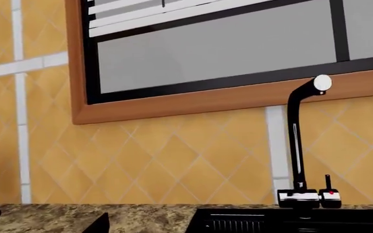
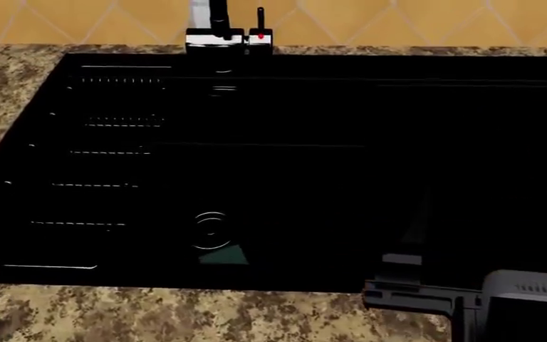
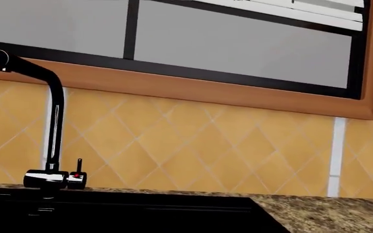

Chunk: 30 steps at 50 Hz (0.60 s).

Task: Turn the sink spout to the right.

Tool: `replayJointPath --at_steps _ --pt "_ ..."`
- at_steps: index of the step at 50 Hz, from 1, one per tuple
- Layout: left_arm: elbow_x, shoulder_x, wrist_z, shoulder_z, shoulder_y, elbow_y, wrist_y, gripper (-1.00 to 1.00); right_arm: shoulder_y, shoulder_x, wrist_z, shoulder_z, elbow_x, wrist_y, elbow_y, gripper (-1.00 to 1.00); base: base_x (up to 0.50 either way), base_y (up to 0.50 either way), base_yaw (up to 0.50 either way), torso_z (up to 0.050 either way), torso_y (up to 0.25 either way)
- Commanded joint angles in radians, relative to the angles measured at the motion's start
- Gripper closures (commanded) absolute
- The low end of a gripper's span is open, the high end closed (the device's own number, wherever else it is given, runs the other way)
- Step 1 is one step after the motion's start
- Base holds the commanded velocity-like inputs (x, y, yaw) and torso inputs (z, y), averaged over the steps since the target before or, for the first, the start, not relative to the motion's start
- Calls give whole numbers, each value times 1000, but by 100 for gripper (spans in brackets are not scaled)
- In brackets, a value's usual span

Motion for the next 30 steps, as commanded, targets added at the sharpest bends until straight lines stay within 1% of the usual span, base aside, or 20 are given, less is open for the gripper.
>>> replayJointPath --at_steps 1,9,30 --pt "-7 -3 -3 3 -2 5 -3 -100 -7 2 3 9 9 -3 -1 -100 340 117 0 0 0" --pt "-17 -2 -3 0 0 0 0 -100 -1 -2 6 -1 6 1 13 -100 328 22 0 0 0" --pt "-22 -7 -8 7 -15 -18 8 -100 0 1 10 -21 -2 1 24 -100 232 -26 0 0 1"
